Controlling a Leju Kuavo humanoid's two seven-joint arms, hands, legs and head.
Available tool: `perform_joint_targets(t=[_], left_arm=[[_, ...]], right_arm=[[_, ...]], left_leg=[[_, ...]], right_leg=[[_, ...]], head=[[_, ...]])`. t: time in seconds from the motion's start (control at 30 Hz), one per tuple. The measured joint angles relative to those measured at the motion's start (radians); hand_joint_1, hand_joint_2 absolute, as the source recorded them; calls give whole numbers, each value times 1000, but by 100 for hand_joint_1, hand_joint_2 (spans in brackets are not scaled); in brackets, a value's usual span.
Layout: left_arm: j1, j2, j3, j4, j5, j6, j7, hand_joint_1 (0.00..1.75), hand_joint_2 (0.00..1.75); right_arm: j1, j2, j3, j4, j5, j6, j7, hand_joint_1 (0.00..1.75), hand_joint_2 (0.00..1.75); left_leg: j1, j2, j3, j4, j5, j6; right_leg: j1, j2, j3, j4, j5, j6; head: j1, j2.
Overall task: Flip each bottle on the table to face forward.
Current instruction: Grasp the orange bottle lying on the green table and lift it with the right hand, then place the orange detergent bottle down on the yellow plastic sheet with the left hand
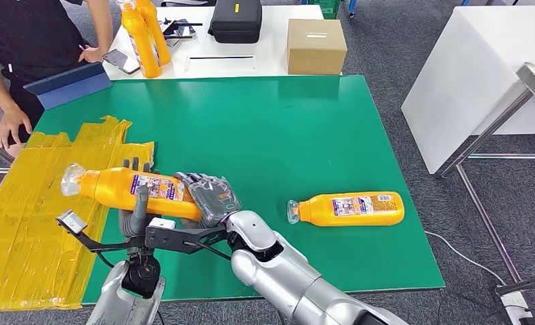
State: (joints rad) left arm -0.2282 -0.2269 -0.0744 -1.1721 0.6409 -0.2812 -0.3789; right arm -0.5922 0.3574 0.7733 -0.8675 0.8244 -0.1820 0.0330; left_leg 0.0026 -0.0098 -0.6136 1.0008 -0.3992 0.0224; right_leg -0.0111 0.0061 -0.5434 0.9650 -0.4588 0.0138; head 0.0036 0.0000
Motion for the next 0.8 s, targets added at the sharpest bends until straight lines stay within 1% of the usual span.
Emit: perform_joint_targets(t=[0.2, 0.23, 0.33, 0.37, 0.8], left_arm=[[7, -4, 7, -14, -5, 12, 2, 0, 175], [11, -5, 10, -21, -8, 18, 3, 19, 175], [26, -6, 18, -43, -16, 34, 7, 150, 175], [32, -7, 21, -50, -18, 37, 8, 175, 175], [97, -29, 62, -151, -31, 47, 17, 175, 175]], right_arm=[[-5, 0, 20, 2, -20, 3, 4, 175, 175], [-7, 0, 29, 2, -30, 3, 6, 175, 175], [-14, 0, 59, 4, -57, 3, 18, 175, 175], [-16, 0, 68, 6, -65, 3, 21, 175, 175], [-40, 1, 152, 35, -124, -12, 8, 175, 175]], left_leg=[[0, 0, 0, 0, 0, 0], [0, 0, 0, 0, 0, 0], [0, 0, 0, 0, 0, 0], [0, 0, 0, 0, 0, 0], [0, 0, 0, 0, 0, 0]], right_leg=[[0, 0, 0, 0, 0, 0], [0, 0, 0, 0, 0, 0], [0, 0, 0, 0, 0, 0], [0, 0, 0, 0, 0, 0], [0, 0, 0, 0, 0, 0]], head=[[0, 0], [0, 0], [0, 0], [0, 0], [0, 0]])
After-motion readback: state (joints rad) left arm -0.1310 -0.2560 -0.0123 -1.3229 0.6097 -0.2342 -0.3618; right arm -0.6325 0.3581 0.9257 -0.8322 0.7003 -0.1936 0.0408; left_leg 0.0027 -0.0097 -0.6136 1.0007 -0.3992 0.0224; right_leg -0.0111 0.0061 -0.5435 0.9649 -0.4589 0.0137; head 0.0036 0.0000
